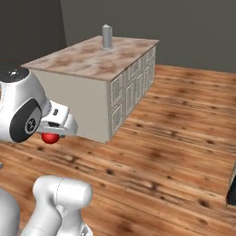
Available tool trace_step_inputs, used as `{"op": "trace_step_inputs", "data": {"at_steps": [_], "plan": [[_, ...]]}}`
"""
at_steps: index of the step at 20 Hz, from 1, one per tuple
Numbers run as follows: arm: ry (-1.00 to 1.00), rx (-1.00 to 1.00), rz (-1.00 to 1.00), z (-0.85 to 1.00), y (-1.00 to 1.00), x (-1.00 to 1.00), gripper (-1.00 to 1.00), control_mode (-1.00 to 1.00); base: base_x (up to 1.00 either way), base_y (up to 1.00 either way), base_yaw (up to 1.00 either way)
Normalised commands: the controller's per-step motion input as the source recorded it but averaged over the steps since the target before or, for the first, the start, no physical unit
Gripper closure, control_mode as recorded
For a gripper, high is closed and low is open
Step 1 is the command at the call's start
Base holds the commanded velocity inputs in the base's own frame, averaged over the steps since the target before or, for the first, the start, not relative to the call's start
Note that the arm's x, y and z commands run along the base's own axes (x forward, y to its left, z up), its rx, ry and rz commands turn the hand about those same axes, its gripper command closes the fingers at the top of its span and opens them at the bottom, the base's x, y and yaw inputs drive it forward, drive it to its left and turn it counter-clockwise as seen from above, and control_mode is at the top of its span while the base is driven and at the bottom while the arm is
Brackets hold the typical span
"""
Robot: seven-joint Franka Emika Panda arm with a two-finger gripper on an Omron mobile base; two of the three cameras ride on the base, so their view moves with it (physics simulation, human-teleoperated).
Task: Pick the tomato from the microwave and place it on plate located on the counter.
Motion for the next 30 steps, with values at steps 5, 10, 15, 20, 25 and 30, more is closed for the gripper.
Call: {"op": "trace_step_inputs", "data": {"at_steps": [5, 10, 15, 20, 25, 30], "plan": [[0.0, 0.0, 0.0, 0.0, 0.0, 0.0, 1.0, 1.0, 0.52, 0.28, 0.0], [0.0, 0.0, 0.0, 0.0, 0.0, 0.0, 1.0, 1.0, 0.44, 0.15, 0.0], [0.0, 0.0, 0.0, 0.0, 0.0, 0.0, 1.0, 1.0, 0.6, -0.21, -0.12], [0.0, 0.0, 0.0, 0.0, 0.0, 0.0, 1.0, 1.0, 0.95, -0.33, -0.15], [0.0, 0.0, 0.0, 0.0, 0.0, 0.0, 1.0, 1.0, 1.0, -0.45, -0.15], [0.0, 0.0, 0.0, 0.0, 0.0, 0.0, 1.0, 1.0, 0.84, -0.74, -0.41]]}}
